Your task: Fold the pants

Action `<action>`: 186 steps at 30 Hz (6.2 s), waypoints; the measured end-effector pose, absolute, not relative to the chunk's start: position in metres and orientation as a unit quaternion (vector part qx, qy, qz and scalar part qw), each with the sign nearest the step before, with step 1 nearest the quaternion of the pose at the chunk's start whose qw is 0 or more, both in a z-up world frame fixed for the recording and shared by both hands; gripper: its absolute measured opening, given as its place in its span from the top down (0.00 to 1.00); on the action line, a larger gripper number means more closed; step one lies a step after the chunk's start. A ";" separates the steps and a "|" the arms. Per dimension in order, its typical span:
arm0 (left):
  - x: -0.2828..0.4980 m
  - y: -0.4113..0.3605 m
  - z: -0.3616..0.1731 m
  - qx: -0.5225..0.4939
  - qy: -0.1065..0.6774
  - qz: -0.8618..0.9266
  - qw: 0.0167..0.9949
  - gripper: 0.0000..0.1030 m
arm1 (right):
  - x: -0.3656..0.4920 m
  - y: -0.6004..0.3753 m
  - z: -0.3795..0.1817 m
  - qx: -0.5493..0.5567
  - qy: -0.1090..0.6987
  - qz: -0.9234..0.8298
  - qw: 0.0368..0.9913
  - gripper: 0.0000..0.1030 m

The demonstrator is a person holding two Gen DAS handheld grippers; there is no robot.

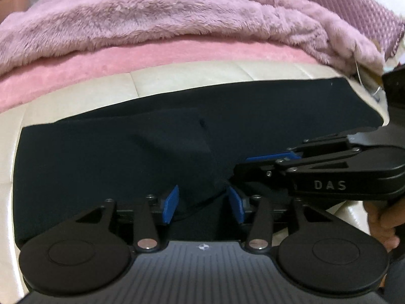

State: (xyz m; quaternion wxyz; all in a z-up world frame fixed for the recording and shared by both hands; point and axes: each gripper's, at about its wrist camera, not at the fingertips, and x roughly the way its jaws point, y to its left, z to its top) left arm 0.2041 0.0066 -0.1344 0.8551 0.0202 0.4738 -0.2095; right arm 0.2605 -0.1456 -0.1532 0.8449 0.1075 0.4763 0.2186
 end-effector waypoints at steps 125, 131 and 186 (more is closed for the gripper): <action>0.196 0.057 -0.060 -0.131 0.413 -0.068 0.898 0.86 | 0.302 -0.416 0.064 0.166 0.475 0.082 0.860 1.00; 0.211 0.021 -0.083 -0.097 0.451 -0.086 0.883 0.86 | 0.300 -0.469 -0.042 0.188 0.528 0.014 0.828 1.00; 0.297 -0.041 -0.129 -0.057 0.472 -0.123 0.871 0.86 | 0.323 -0.501 -0.108 -0.001 0.522 -0.096 0.847 0.84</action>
